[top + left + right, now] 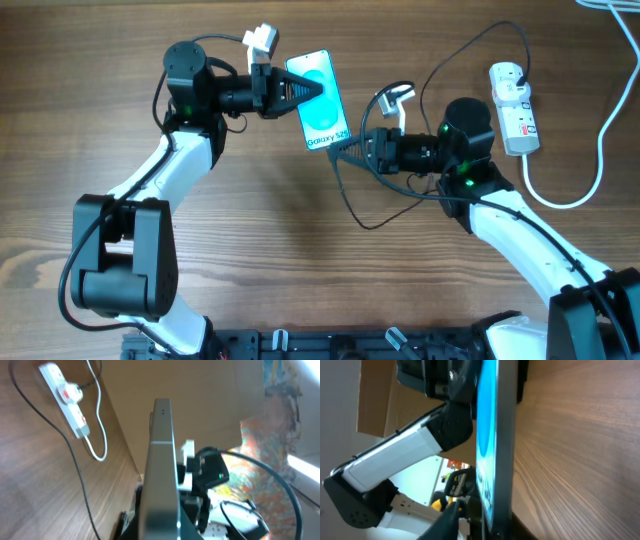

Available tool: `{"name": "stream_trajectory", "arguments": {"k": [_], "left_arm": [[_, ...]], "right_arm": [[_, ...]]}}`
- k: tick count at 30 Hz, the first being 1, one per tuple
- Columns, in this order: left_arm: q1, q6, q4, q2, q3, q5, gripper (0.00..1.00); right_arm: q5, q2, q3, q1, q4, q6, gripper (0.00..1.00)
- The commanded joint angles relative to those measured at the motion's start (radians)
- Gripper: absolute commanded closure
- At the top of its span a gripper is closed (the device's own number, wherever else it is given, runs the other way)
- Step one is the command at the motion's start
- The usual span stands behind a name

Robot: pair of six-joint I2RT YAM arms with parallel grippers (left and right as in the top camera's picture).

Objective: Plug charger to phone and switch on socket
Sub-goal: 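Press the USB-C plug fully into the phone's port with the right gripper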

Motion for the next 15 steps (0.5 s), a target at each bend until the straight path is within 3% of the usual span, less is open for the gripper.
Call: {"name": "stream_trajectory", "arguments": {"k": [1,7,15], "left_arm": [[0.038,0.027,0.004,-0.007,-0.001,0.04,0.96],[0.079,0.016,0.004,-0.007,-0.001,0.031,0.96],[0.037,0.028,0.004,-0.007,-0.001,0.016,0.96]], "right_arm": [[-0.012,-0.008,0.028,-0.003,0.01,-0.008,0.63],[0.013,-0.008,0.028,0.004,-0.141,-0.088,0.63],[0.091,-0.008,0.028,0.08,-0.142,-0.094,0.7]]}}
